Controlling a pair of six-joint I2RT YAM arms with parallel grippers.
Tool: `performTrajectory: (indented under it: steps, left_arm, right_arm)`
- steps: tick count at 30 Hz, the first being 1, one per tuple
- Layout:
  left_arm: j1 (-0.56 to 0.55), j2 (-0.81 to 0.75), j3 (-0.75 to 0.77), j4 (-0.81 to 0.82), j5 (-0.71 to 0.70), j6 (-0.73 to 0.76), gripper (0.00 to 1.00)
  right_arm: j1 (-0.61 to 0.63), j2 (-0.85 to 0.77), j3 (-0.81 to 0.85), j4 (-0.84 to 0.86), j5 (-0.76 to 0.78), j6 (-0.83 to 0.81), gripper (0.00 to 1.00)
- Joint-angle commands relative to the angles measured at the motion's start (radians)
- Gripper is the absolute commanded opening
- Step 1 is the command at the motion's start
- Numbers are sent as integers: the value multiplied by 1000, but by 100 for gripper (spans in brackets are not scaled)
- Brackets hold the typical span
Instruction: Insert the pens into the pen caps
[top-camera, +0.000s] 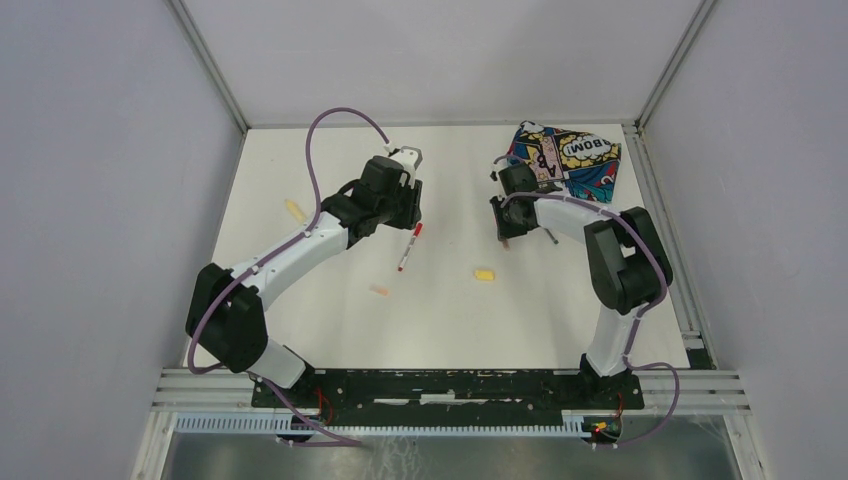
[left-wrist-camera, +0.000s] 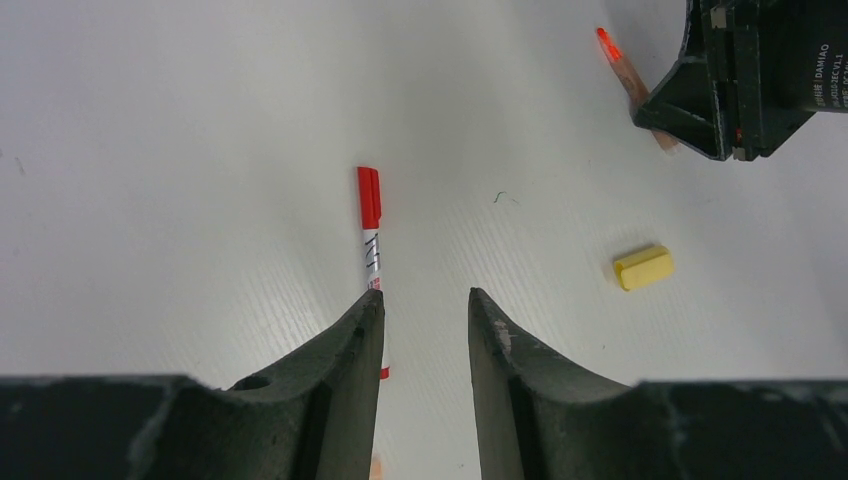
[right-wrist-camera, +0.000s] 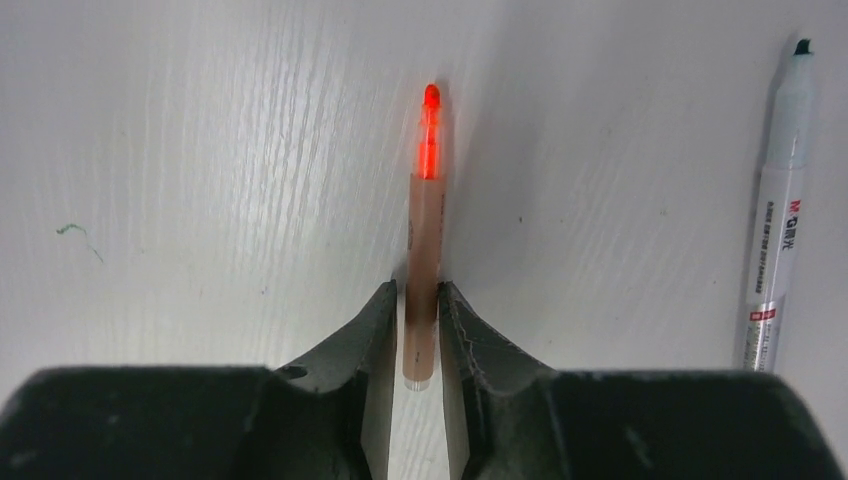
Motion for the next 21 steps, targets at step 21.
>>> performTrajectory:
  steps: [21]
  left_arm:
    - [3,-35,6,11,0,39,43]
  right_arm:
    - [-12,167,148,-144,7,-82,35]
